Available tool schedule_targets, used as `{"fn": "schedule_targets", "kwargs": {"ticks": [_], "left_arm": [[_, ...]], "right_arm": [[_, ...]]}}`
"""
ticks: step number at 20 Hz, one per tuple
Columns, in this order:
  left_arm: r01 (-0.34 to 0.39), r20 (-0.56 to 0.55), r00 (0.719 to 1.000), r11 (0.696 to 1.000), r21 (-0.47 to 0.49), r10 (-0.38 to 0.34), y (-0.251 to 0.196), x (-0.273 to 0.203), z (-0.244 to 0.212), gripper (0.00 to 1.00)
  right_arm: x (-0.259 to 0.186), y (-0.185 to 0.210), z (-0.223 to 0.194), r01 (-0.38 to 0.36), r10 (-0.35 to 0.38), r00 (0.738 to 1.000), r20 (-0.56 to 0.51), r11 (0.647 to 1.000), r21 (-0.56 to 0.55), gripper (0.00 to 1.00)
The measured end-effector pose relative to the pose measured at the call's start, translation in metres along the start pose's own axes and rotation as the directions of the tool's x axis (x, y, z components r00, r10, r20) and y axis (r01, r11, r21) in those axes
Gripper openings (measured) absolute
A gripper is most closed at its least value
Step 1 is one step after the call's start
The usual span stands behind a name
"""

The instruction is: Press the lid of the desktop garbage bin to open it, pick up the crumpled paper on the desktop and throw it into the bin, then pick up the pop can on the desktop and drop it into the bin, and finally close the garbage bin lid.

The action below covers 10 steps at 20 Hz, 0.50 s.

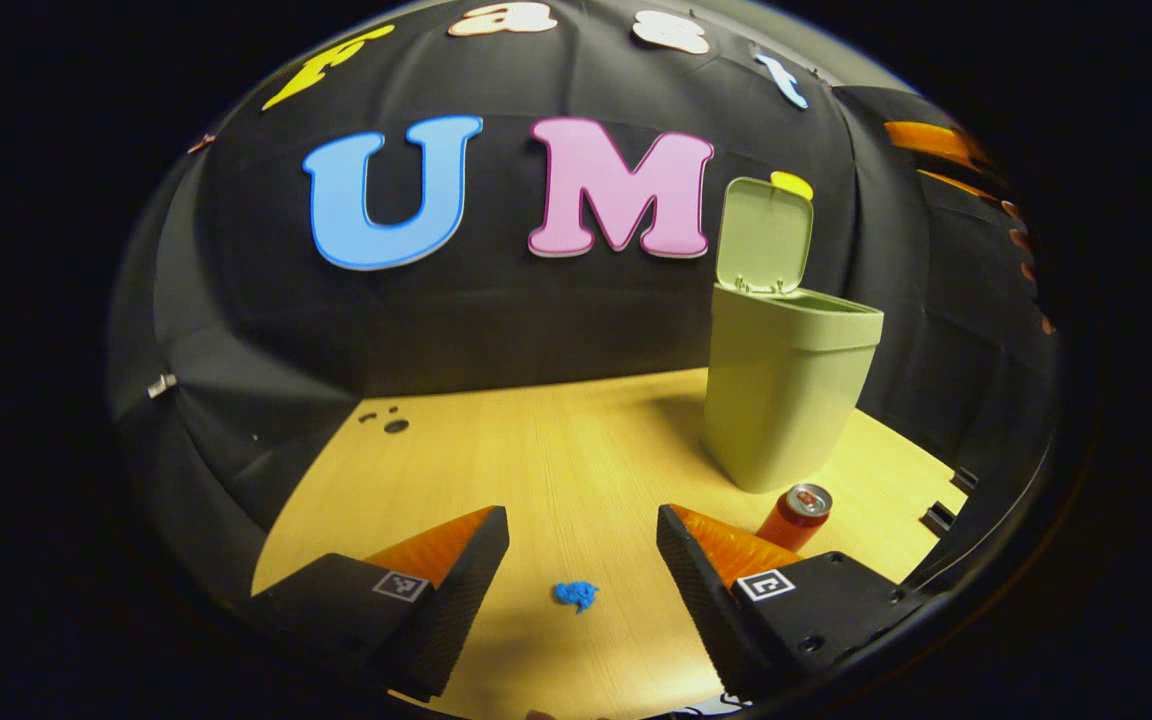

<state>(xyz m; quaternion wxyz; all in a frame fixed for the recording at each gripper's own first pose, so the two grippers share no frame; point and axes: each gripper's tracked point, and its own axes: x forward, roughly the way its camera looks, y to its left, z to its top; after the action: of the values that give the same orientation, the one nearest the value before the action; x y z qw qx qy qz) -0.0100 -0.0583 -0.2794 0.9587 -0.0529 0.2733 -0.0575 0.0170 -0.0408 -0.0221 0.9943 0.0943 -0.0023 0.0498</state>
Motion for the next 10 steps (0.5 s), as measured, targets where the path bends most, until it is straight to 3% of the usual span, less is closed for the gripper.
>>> {"fn": "schedule_targets", "kwargs": {"ticks": [10], "left_arm": [[-0.009, -0.192, 0.981, 0.999, 0.043, 0.017, 0.006, 0.062, -0.089, 0.95]], "right_arm": [[-0.023, -0.001, 0.003, -0.024, 0.024, 1.0, -0.01, 0.999, 0.023, 0.89]]}}
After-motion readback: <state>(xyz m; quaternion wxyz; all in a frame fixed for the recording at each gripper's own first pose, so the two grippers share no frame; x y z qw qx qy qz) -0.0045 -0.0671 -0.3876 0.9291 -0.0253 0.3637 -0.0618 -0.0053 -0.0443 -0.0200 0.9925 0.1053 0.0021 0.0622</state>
